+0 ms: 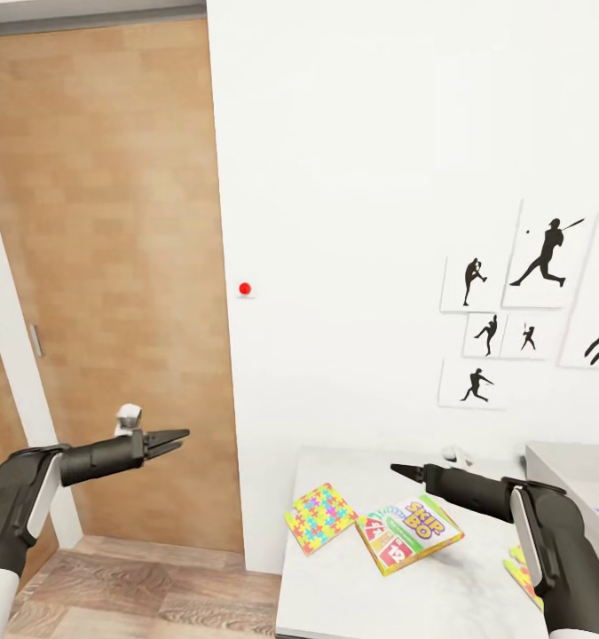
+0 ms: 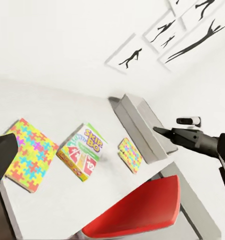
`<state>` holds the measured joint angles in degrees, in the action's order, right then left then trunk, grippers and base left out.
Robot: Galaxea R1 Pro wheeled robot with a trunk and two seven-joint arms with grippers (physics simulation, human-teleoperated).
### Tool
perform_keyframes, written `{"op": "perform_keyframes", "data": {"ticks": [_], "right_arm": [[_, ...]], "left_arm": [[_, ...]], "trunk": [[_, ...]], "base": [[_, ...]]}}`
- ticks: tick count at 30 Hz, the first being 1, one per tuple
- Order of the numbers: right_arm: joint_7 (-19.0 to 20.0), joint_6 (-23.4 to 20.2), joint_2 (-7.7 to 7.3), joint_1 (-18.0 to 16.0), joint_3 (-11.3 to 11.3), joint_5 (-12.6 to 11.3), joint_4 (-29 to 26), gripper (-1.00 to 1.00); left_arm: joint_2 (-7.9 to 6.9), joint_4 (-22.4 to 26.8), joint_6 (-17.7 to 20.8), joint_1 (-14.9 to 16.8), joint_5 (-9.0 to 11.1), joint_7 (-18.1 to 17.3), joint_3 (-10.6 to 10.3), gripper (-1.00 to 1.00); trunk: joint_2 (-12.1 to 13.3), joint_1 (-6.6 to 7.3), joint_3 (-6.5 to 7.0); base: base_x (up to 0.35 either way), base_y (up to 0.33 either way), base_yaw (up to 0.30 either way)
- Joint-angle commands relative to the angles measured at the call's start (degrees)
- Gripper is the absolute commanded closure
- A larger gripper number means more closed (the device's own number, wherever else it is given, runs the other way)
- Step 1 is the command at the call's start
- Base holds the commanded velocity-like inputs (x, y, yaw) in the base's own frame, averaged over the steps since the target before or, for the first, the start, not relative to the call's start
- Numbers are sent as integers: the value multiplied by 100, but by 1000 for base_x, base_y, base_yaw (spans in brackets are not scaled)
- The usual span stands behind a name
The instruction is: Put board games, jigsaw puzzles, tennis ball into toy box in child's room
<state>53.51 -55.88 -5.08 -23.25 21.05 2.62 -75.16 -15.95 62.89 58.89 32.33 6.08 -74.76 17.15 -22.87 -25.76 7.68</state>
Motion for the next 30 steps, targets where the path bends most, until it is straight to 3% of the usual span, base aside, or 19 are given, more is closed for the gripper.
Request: {"op": "perform_keyframes", "data": {"ticks": [1, 4, 9, 13, 24, 30], "right_arm": [[23, -24, 6, -4, 4, 39, -6, -100], [-176, -4, 69, -4, -10, 68, -58, -100], [-834, -16, 258, -4, -40, 75, -124, -100], [-1138, -2, 349, -4, -64, 69, -170, -100], [-1283, 12, 382, -4, -52, 29, -156, -100], [-1290, 23, 379, -12, -44, 57, -191, -100]], "left_arm": [[2, -2, 47, 2, 15, 103, 1, -100], [10, -4, 50, 3, 15, 514, 0, -100], [25, -5, 56, 9, 20, 1153, -9, -100], [29, -5, 60, 8, 24, 1418, -16, -100], [22, -17, 28, 8, 18, 1552, -18, -100], [24, -267, 18, 9, 18, 2135, -13, -100]], "trunk": [[-5, -2, -3], [-5, -2, -3], [-5, -2, -3], [-5, -2, -3], [-5, -2, -3], [-5, -2, -3]], "base": [[7, -2, 0], [4, -1, 0], [1, 11, 0], [0, 160, 0], [0, 87, 0], [0, 3, 0]]}}
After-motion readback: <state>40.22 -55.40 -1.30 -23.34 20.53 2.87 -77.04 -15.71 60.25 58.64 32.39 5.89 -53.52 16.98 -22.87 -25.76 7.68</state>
